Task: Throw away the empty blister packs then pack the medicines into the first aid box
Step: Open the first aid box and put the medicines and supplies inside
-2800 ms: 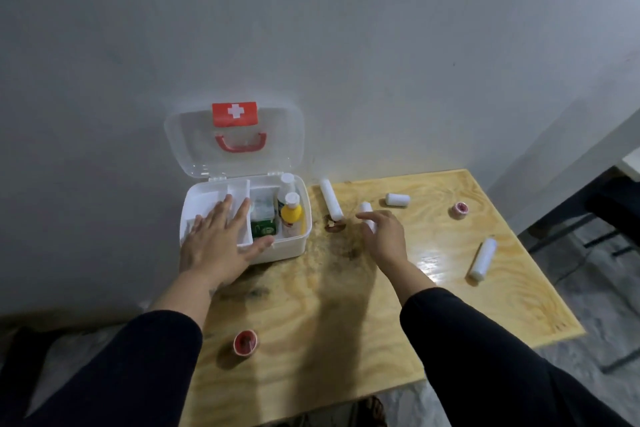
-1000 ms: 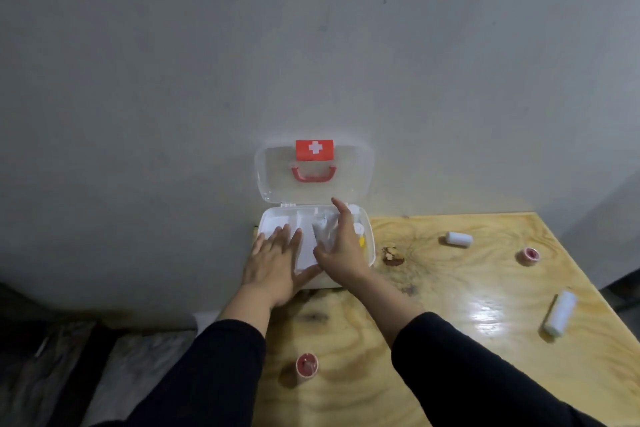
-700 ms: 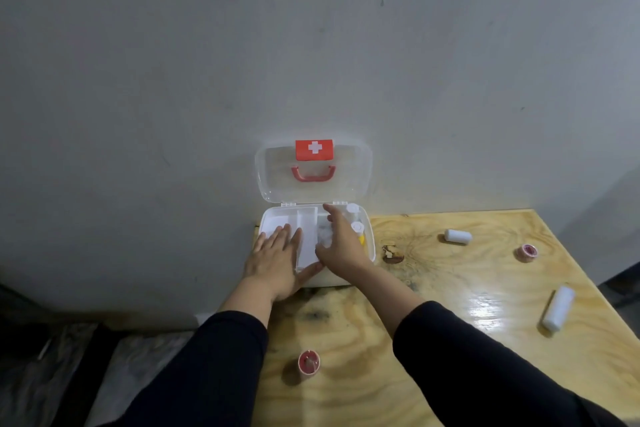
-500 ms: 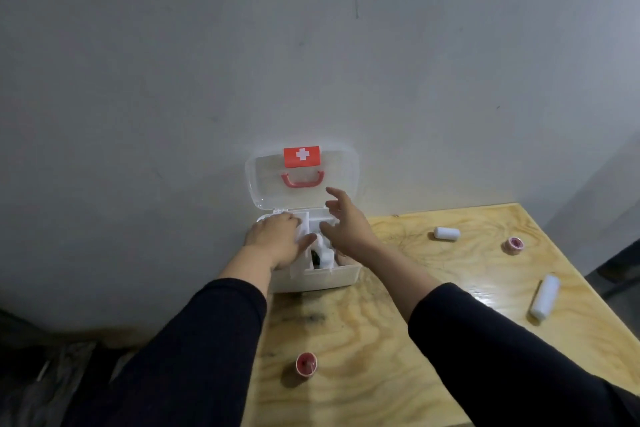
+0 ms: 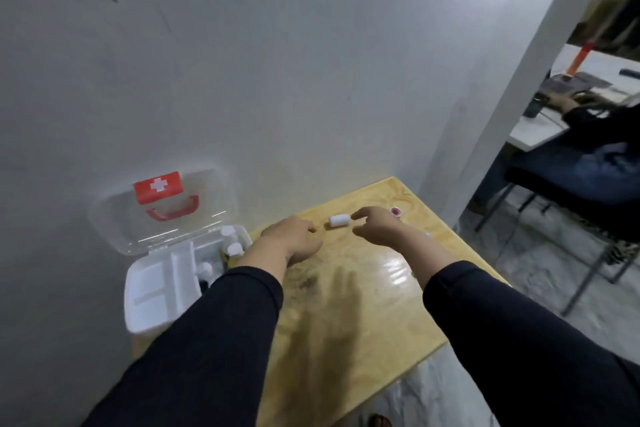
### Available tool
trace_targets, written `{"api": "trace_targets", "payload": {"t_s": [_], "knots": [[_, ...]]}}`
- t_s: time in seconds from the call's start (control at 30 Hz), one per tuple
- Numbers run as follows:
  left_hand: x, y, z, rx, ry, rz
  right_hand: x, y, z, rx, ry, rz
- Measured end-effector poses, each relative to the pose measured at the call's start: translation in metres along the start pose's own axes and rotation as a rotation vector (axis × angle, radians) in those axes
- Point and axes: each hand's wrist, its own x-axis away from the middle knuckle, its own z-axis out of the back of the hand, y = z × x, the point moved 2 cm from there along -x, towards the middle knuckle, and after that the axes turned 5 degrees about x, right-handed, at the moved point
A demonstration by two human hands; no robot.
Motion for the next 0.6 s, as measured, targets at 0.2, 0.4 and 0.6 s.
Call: {"api": "trace_targets", "payload": {"t_s": [0.2, 0.4, 0.6], "knots": [[-0.034, 0.023, -0.03, 0.07, -0.094, 0.031, -0.028, 0.095, 0.008, 0.003, 0.061, -0.222], [-0.055, 0.026, -0.053, 0.194, -0.101, 0.116, -0.051, 0.146, -0.006, -0.039, 0.117, -0.366], [-0.062, 0.028, -0.064, 0.127, -0.154, 0.154, -0.071, 0.151, -0.012, -0.091, 0.131, -0.279]]}}
